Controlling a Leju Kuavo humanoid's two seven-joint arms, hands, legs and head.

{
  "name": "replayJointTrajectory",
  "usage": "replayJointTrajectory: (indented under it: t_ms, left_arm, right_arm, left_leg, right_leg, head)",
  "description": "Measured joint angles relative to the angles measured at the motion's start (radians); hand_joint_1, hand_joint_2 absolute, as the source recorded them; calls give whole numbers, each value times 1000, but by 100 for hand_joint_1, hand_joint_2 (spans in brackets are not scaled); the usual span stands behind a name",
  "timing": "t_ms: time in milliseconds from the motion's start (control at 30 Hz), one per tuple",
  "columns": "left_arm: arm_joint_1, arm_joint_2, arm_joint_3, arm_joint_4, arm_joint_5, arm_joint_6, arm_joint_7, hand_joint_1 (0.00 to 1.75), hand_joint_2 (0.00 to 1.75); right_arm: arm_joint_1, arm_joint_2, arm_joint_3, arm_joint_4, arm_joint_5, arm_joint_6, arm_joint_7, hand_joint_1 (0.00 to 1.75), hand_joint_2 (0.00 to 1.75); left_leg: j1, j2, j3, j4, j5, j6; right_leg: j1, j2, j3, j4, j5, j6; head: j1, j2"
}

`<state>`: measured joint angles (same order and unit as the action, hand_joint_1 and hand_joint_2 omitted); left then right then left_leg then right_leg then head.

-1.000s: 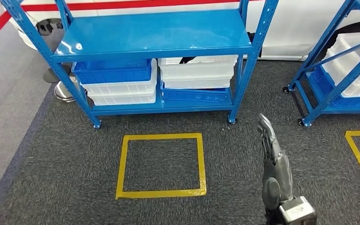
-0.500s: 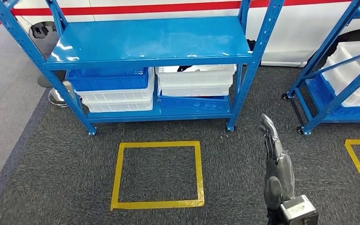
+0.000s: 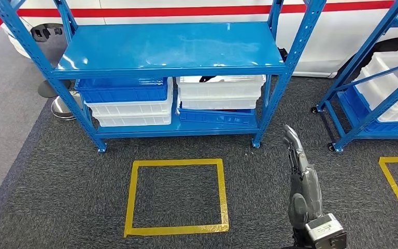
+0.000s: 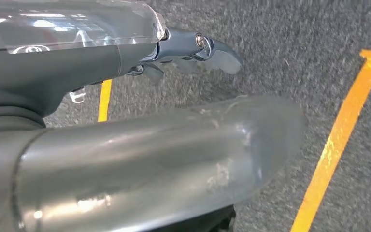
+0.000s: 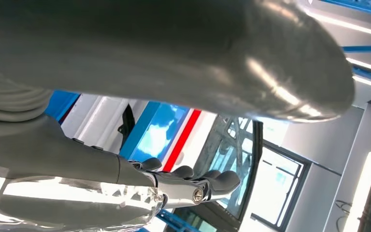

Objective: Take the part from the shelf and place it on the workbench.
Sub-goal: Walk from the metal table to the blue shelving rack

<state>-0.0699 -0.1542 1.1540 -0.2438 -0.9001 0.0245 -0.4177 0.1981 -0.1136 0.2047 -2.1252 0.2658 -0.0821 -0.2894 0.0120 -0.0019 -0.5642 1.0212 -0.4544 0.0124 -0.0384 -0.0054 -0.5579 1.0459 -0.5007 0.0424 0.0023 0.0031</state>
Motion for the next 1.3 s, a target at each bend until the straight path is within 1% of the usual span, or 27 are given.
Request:
replayJointTrajectory:
  t_ms: [33,100,133,167,200,233,267,300,333,367,467,533,633,667,700,733,800,833,867,967,1033,1067,1133,1167,1200,1233,1300]
  left_arm:
    - [-1,0,0,0,0,0,0,0,0]
    - [-3,0,0,0,0,0,0,0,0]
    - [-3,0,0,0,0,0,0,0,0]
    - [-3,0,0,0,0,0,0,0,0]
    - [-2,0,0,0,0,0,0,0,0]
    - [-2,0,0,0,0,0,1,0,0]
    - [-2,0,0,0,0,0,1,0,0]
    - [-2,-1,0,0,0,0,1,0,0]
    - [-2,-3,0,0,0,-1,1,0,0]
    - [-2,-4,0,0,0,-1,2,0,0]
    - [-2,-3,0,-1,-1,0,4,0,0]
    - [-2,-1,0,-2,-2,1,7,0,0]
    - [1,-1,0,-2,-6,2,13,0,0]
    - [3,-1,0,-2,-7,2,16,0,0]
    - [6,-1,0,-2,-9,3,19,0,0]
    - [8,-1,0,-2,-10,4,22,0,0]
    - [11,-1,0,-2,-12,3,25,0,0]
    - [10,-2,0,-2,-12,2,24,0,0]
    - [10,-2,0,-2,-12,-1,22,0,0]
    - [9,-3,0,-2,-12,-3,18,0,0]
    - [9,-3,0,-2,-12,-3,17,0,0]
    - [8,-3,0,-2,-12,-3,17,0,0]
    - [7,-4,0,-2,-12,-3,16,0,0]
    - [7,-4,0,-2,-12,-3,16,0,0]
    - [7,-4,0,-2,-12,-3,16,0,0]
    - [8,-4,0,-2,-12,-3,16,0,0]
    - [8,-5,0,-2,-12,-2,17,0,0]
  right_arm:
    - [0,0,0,0,0,0,0,0,0]
    - [1,0,-1,0,0,0,0,0,0]
    - [2,-1,-2,0,0,0,0,0,0]
    - [4,-1,-2,1,0,0,1,0,0]
    - [4,-1,-2,1,0,0,1,0,0]
    - [5,-1,-2,1,-1,0,1,0,0]
    - [5,-1,-2,1,-1,0,1,0,0]
    - [5,-1,-2,1,-1,0,1,0,0]
    - [5,-1,-2,1,-1,0,1,0,0]
    - [6,-1,-2,1,-1,0,1,0,0]
    - [11,-1,-2,0,-3,0,1,0,0]
    - [14,-1,-2,0,-5,1,1,0,0]
    - [18,0,-3,1,-7,2,2,0,0]
    - [21,0,-3,1,-7,2,2,0,0]
    - [25,0,-2,2,-7,2,2,0,0]
    - [28,0,-3,2,-7,2,2,0,0]
    - [33,0,-3,2,-7,2,2,0,0]
    - [34,0,-3,2,-7,2,2,0,0]
    - [34,0,-3,2,-7,2,1,0,0]
    - [34,0,-4,1,-7,2,1,0,0]
    - [33,0,-6,1,-7,2,2,0,0]
    - [33,0,-6,0,-7,2,2,0,0]
    - [34,0,-7,0,-7,2,3,0,0]
    - [36,0,-7,0,-6,2,4,0,0]
    - [36,0,-7,0,-6,2,4,0,0]
    - [37,0,-7,0,-6,2,4,0,0]
    - [37,0,-7,0,-6,2,5,0,0]
  left_leg:
    - [-1,0,3,-5,4,9]
    - [-8,1,2,-7,5,22]
    - [-14,1,2,-6,4,26]
    - [-20,0,2,-6,2,29]
    - [-25,-1,4,-5,1,32]
    - [-31,-2,6,-5,-1,35]
    - [-35,-4,9,-4,-3,37]
    - [-41,-5,11,-4,-5,38]
    - [-45,-6,12,-3,-8,37]
    - [-47,-6,11,-2,-11,36]
    - [-47,-4,12,4,-19,24]
    - [-43,-4,-4,47,-46,6]
    - [-18,-3,-93,216,-121,-21]
    - [-10,-3,-118,257,-128,-29]
    - [-2,-3,-127,266,-117,-36]
    - [5,-2,-118,236,-87,-42]
    - [15,0,-66,113,-12,-55]
    - [16,0,-42,58,7,-53]
    - [15,1,-27,27,12,-48]
    - [10,0,-16,10,-2,-16]
    - [9,-1,-2,4,-7,1]
    - [8,-2,4,2,-9,8]
    - [0,-2,12,2,-17,20]
    - [-5,-2,16,2,-22,24]
    - [-10,-3,22,2,-27,28]
    - [-16,-4,30,2,-33,30]
    - [-25,-6,50,1,-47,32]
  right_leg:
    - [0,0,-15,33,-22,0]
    - [4,1,-77,154,-84,-4]
    - [8,2,-108,214,-105,-7]
    - [12,2,-129,248,-108,-11]
    - [17,2,-131,245,-92,-16]
    - [23,2,-115,205,-59,-25]
    - [31,3,-85,140,-21,-37]
    - [37,2,-56,77,5,-49]
    - [42,0,-33,27,22,-58]
    - [46,-2,-21,-1,27,-63]
    - [42,-3,-12,-19,27,-66]
    - [31,-5,-1,-31,29,-69]
    - [23,-8,8,-36,24,-70]
    - [20,-7,10,-35,21,-66]
    - [15,-7,14,-35,17,-62]
    - [10,-6,20,-34,12,-55]
    - [0,-5,35,-33,-1,-39]
    - [-1,-5,39,-30,-8,-30]
    - [0,-5,42,-31,-12,-21]
    - [-1,-6,51,-29,-13,-1]
    - [-3,-6,39,10,-29,3]
    - [-2,-5,14,56,-49,3]
    - [5,-4,-69,186,-98,-1]
    - [9,-3,-109,236,-110,-4]
    - [13,-3,-136,258,-104,-8]
    - [18,-2,-144,245,-78,-16]
    - [34,0,-116,136,14,-41]
  head:
    - [1,0]
    - [3,0]
    - [3,0]
    - [3,0]
    - [3,0]
    - [3,0]
    - [3,0]
    - [2,0]
    - [1,0]
    - [1,0]
    - [0,0]
    - [-5,0]
    - [-11,0]
    - [-11,0]
    - [-11,0]
    - [-11,0]
    - [-12,0]
    - [-14,0]
    - [-15,0]
    - [-15,0]
    - [-10,0]
    - [-7,0]
    - [-3,0]
    - [-1,0]
    - [-1,0]
    - [0,0]
    - [1,0]
